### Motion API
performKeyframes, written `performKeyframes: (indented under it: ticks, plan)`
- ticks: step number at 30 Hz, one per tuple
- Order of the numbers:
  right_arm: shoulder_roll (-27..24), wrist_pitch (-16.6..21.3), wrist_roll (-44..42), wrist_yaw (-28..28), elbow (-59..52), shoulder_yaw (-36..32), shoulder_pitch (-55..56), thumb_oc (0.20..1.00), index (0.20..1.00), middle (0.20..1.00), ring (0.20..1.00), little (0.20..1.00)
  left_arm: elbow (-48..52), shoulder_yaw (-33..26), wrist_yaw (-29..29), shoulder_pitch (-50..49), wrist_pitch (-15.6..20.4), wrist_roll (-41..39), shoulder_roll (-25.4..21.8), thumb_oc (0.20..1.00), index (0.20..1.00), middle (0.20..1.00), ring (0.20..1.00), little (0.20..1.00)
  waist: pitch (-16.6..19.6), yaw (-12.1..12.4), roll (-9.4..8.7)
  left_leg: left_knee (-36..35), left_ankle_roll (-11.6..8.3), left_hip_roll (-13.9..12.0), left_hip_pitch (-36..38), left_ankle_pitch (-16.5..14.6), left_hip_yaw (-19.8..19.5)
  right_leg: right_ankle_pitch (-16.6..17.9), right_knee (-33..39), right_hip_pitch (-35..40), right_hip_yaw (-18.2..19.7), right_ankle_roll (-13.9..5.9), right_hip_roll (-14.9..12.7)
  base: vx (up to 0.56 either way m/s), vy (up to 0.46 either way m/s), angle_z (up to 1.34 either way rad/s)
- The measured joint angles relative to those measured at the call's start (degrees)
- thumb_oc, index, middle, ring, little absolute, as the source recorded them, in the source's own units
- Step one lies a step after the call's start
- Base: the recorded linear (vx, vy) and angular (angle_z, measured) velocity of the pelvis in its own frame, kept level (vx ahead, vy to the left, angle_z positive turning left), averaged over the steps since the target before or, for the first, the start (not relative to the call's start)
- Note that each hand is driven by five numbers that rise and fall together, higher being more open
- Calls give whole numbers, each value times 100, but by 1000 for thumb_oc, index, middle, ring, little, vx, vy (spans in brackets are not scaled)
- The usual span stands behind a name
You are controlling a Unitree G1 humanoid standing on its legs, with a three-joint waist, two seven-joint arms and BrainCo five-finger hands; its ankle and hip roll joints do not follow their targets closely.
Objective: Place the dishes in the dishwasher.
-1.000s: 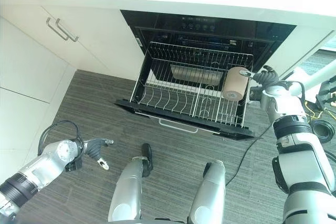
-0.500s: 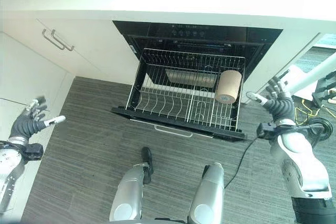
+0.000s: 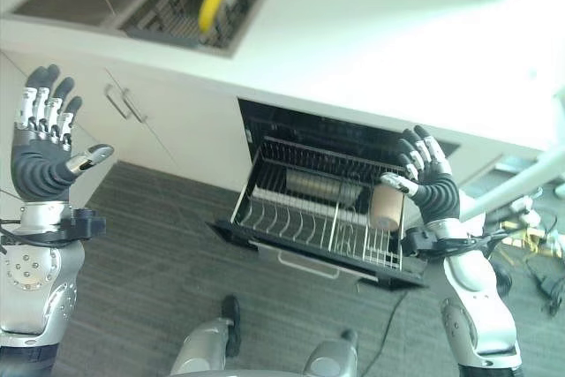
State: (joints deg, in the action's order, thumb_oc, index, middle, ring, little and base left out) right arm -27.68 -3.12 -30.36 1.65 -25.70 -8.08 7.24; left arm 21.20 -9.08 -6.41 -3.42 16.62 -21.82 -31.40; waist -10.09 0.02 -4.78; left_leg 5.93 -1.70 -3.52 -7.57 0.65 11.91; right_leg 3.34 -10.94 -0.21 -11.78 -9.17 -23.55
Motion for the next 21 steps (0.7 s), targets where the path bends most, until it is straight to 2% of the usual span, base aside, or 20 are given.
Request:
performKeyframes:
  ticks: [1, 2, 3, 4, 5, 6, 7, 8, 9, 12, 13, 15, 16, 17, 18, 19, 20, 21]
  plan:
    - [38, 137, 1, -23, -2, 46, 8, 1000, 1000, 1000, 1000, 1000, -11, -60, 78, -181, 12, -114, -29, 1000, 1000, 1000, 1000, 1000, 249, 63, -33, -277, 70, 10, 142, 55, 196, 264, -58, -228, -54, -75, -17, 30, 275, -95]
    - [41, 268, 0, -84, -9, 70, -14, 1000, 1000, 1000, 1000, 1000, -78, -86, 173, -265, -1, -227, -47, 1000, 1000, 1000, 1000, 1000, 343, 60, -34, -712, 213, 56, 527, 211, 423, 539, 3, -190, -290, -236, 9, 1, 214, -83]
    - [22, 285, -1, -111, -16, -22, 14, 1000, 1000, 1000, 1000, 1000, -103, -92, 274, -279, -75, -229, -52, 1000, 1000, 1000, 1000, 1000, 375, 1, 29, -1008, 267, -2, 747, 383, 467, -33, -390, -219, -298, -434, 365, -56, 152, -44]
    - [5, 287, 0, -114, -18, -132, 49, 1000, 1000, 1000, 1000, 1000, -102, -105, 326, -277, -82, -229, -69, 1000, 1000, 1000, 1000, 1000, 373, -61, 50, -1066, 257, -54, 795, 444, 460, -425, -703, -233, -346, -325, 685, -53, 40, -16]
    - [-42, 320, 12, -50, -5, -206, 35, 1000, 1000, 1000, 1000, 1000, -111, -115, 348, -295, -104, -229, -74, 1000, 1000, 1000, 1000, 1000, 377, -63, 66, -1080, 245, -79, 814, 452, 462, -778, -707, -278, -337, -97, 1038, -56, 22, -6]
    - [-125, 342, 40, 10, 6, -211, 10, 1000, 1000, 1000, 1000, 1000, -119, -112, 348, -297, -154, -228, -73, 1000, 1000, 1000, 1000, 1000, 373, -91, 85, -1079, 239, -79, 797, 458, 459, -947, -649, -287, -331, 2, 1226, -32, -31, -7]
    - [-237, 353, 55, 95, 16, -201, 2, 1000, 1000, 1000, 1000, 1000, -133, -92, 336, -294, -225, -227, -73, 1000, 1000, 1000, 1000, 1000, 389, -106, 108, -1079, 220, -90, 765, 476, 438, -1079, -370, -270, -196, 134, 1544, -1, -76, 0]
    - [-309, 360, 55, 196, 7, -187, -33, 1000, 1000, 1000, 1000, 1000, -144, 0, 327, -317, -305, -227, -42, 1000, 1000, 1000, 1000, 1000, 415, -68, 139, -1080, 194, -75, 768, 492, 444, -1057, 111, -78, -223, 263, 1716, 13, -128, 8]
    - [-354, 363, 60, 253, 14, -181, -32, 1000, 1000, 1000, 1000, 1000, -151, 103, 333, -361, -326, -226, 28, 1000, 1000, 1000, 1000, 1000, 452, -68, 260, -1081, 178, -91, 771, 500, 400, -948, 324, 59, -255, 309, 1777, 44, -197, 12]
    - [-478, 594, 59, 431, 30, -152, 43, 1000, 1000, 1000, 1000, 1000, -170, 306, 416, -538, -330, -229, 227, 1000, 1000, 1000, 1000, 1000, 542, 12, 620, -1078, 81, -155, 776, 568, 216, -943, 516, 290, -423, 393, 1913, 46, -220, 34]
    - [-487, 624, 58, 502, 34, -195, 74, 1000, 1000, 1000, 1000, 1000, -169, 300, 498, -558, -353, -278, 292, 1000, 1000, 1000, 1000, 1000, 554, 10, 685, -976, 60, -161, 756, 585, 112, -956, 577, 402, -571, 428, 1928, -24, -122, 65]
    - [-614, 627, 60, 566, 32, -192, -16, 1000, 1000, 1000, 1000, 1000, -156, 291, 612, -534, -413, -458, 362, 1000, 1000, 1000, 1000, 1000, 535, 72, 755, -559, 46, -188, 512, 598, 187, -1114, 510, 361, -669, 510, 1921, -46, -83, 49]
    - [-630, 609, 106, 587, 91, -127, -188, 1000, 1000, 1000, 1000, 1000, -171, 269, 668, -506, -440, -458, 346, 1000, 1000, 1000, 1000, 1000, 468, 102, 692, 399, -299, -283, -46, 560, 58, -1309, 175, 118, -552, 932, 1886, -39, 86, 21]
    - [-679, 558, 112, 593, 56, -144, -333, 1000, 1000, 1000, 1000, 1000, -147, 268, 670, -495, -512, -457, 317, 1000, 1000, 1000, 1000, 1000, 346, 151, 451, 1639, -794, -294, -800, 941, -152, -1295, -148, -137, -243, 1049, 1665, 10, 181, 4]
    - [-876, 526, 110, 593, 2, -248, -385, 1000, 1000, 1000, 1000, 1000, -120, 348, 674, -536, -568, -455, 298, 1000, 1000, 1000, 1000, 1000, 302, 152, 357, 2293, -666, -476, -1116, 750, -180, -1060, 73, -56, -260, 849, 1597, 84, 376, -26]
    - [-931, 518, 109, 591, 14, -308, -562, 1000, 1000, 1000, 1000, 1000, -114, 346, 668, -526, -576, -456, 237, 1000, 1000, 1000, 1000, 1000, 308, 107, 354, 2149, -553, -696, -993, 461, -187, -897, 370, 62, -248, 854, 1656, 128, 398, -45]
    - [-926, 531, 101, 591, 19, -381, -669, 1000, 1000, 1000, 1000, 1000, -104, 344, 672, -515, -567, -468, 176, 1000, 1000, 1000, 1000, 1000, 304, -39, 378, 1579, -387, -978, -612, 295, -222, -797, 540, 107, -104, 781, 1695, 149, 460, -50]
    - [-972, 540, 57, 482, 25, -538, -638, 1000, 1000, 1000, 1000, 1000, -143, 330, 677, -490, -580, -656, 203, 1000, 1000, 1000, 1000, 1000, 302, -142, 486, 869, -475, -1254, -194, 217, -219, -744, 594, 157, -57, 746, 1818, 129, 370, -35]
